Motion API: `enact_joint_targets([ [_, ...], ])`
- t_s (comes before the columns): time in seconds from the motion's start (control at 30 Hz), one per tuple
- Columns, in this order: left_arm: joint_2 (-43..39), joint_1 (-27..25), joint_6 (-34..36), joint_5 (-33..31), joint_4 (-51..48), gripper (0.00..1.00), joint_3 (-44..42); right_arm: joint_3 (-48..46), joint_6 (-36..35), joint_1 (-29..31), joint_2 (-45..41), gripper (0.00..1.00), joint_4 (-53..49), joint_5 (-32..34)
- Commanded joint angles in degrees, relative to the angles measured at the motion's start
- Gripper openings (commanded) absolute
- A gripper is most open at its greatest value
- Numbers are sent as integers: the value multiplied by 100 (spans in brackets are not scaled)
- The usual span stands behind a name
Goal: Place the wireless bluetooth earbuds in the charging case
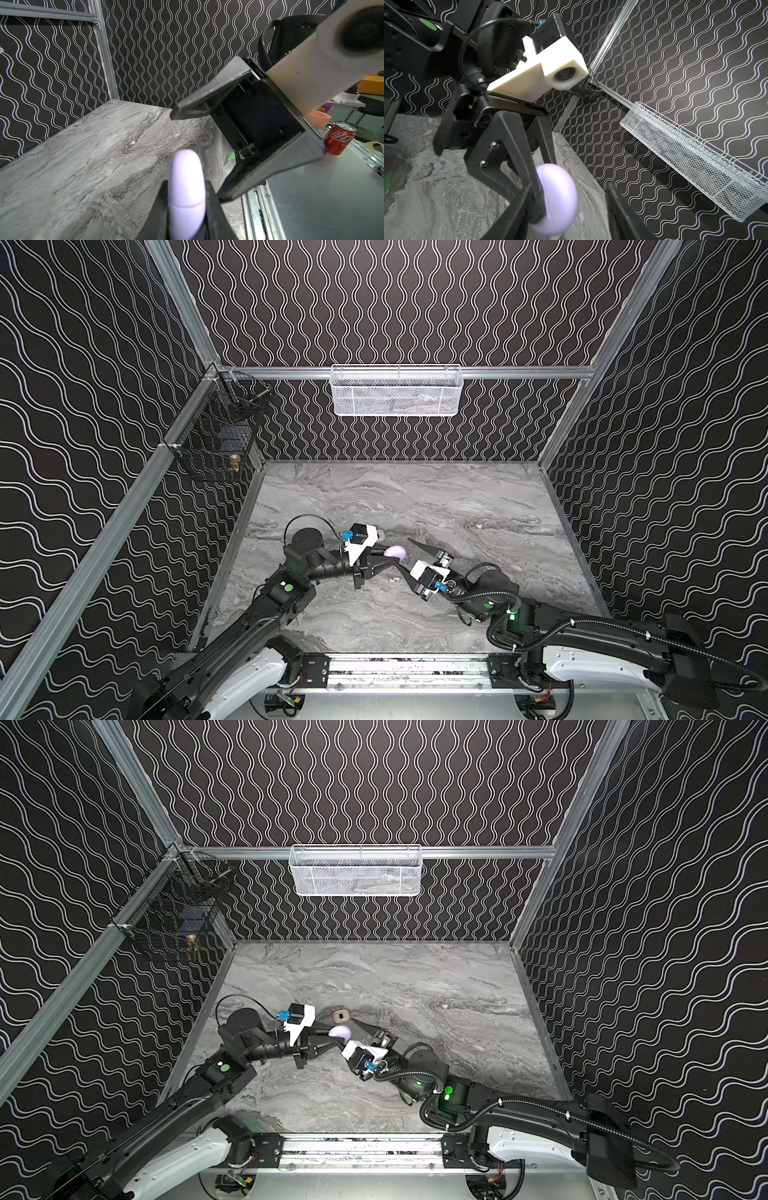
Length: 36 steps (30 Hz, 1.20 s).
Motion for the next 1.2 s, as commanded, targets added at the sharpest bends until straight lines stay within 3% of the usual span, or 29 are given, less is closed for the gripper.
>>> enact_joint_targets([
  [0.0,-43,-38,93,490,160,0,-27,126,139,-110,30,58,236,520],
  [0.57,-176,-54,89,509,410,0,-178,333,855,-630,108,61,32,512],
  [0.73,-207,-30,-315,216,886,0,-369,520,1245,-665,221,64,-27,872],
  [0.9,-75,480,-1209,498,2017,0,-643,786,2676,-851,7,66,-428,2064],
  [0.97,179,947,-1912,715,2805,0,-795,760,3686,-1126,-269,67,-933,2377],
  [1.07,794,1659,-3055,1024,4244,0,-987,637,5011,-1628,-704,72,-1845,2209],
  [1.17,1402,2004,-3799,1223,5379,0,-1042,480,5769,-1847,-852,72,-2517,2201],
])
